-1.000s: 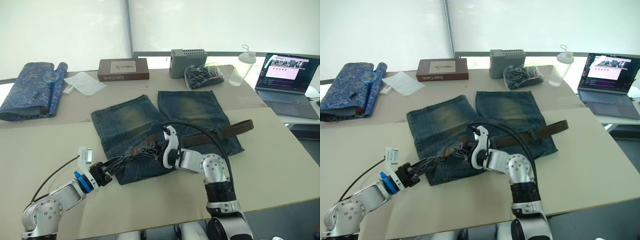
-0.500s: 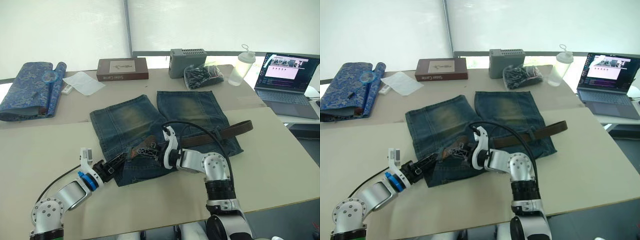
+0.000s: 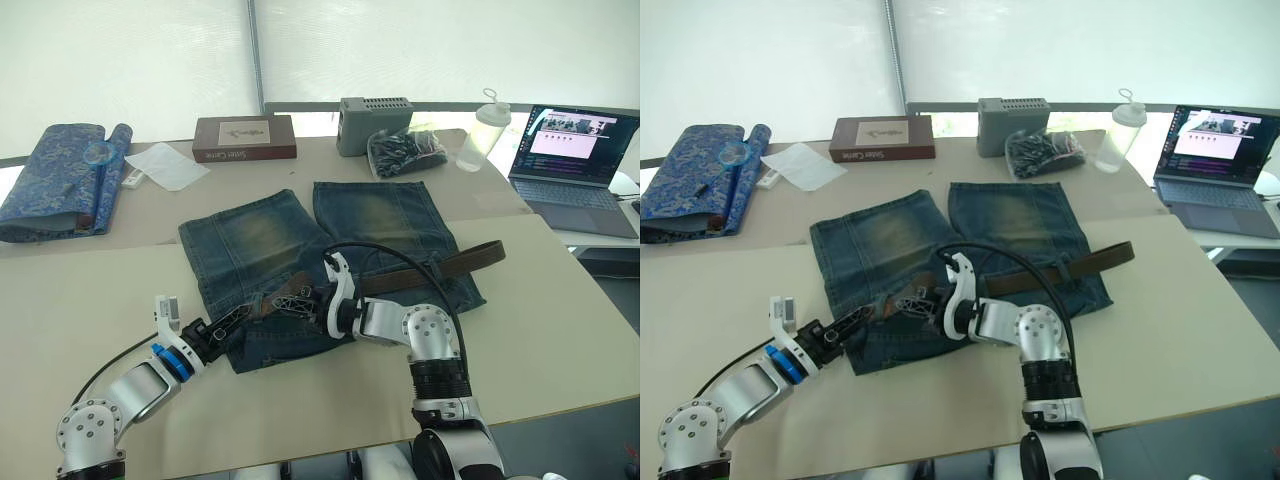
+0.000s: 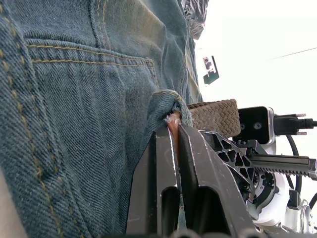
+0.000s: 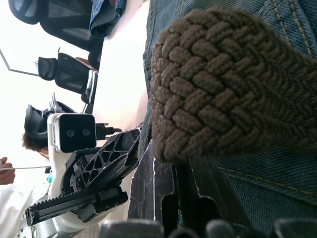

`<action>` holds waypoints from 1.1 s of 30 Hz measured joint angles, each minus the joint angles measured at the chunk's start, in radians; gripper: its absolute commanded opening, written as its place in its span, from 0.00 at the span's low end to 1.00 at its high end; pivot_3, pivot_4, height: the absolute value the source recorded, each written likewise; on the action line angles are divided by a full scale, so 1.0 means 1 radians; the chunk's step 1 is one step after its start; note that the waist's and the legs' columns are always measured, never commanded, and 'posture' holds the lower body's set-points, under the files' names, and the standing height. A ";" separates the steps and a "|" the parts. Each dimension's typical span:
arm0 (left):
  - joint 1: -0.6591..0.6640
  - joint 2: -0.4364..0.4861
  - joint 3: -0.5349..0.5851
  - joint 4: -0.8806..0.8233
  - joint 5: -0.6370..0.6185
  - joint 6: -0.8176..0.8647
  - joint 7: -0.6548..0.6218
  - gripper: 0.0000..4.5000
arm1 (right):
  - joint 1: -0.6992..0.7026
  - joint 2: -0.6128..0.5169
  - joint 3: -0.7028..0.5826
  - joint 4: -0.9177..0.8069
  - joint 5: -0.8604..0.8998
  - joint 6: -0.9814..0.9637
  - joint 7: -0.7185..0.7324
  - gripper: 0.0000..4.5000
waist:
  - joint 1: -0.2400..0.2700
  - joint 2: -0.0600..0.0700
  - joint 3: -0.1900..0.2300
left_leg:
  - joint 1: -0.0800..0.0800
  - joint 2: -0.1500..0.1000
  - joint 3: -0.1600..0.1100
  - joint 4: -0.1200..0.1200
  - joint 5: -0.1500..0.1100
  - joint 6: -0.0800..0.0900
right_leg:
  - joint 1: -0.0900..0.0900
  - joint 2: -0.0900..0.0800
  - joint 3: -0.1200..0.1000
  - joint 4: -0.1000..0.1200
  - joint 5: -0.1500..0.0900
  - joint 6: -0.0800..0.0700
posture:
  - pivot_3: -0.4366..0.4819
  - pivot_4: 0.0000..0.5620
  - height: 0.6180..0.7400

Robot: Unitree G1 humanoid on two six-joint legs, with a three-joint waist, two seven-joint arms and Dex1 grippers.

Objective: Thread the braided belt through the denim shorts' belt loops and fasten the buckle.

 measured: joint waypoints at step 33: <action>0.137 0.427 0.199 0.279 -0.035 0.096 -0.227 0.00 | 0.066 -0.362 0.478 -0.279 -0.544 -0.256 0.432 0.01 | 0.028 0.000 0.001 | 0.001 0.003 0.001 0.000 -0.001 -0.003 | -0.002 0.001 -0.002 0.000 -0.012 -0.005 | 0.48 0.27 1.00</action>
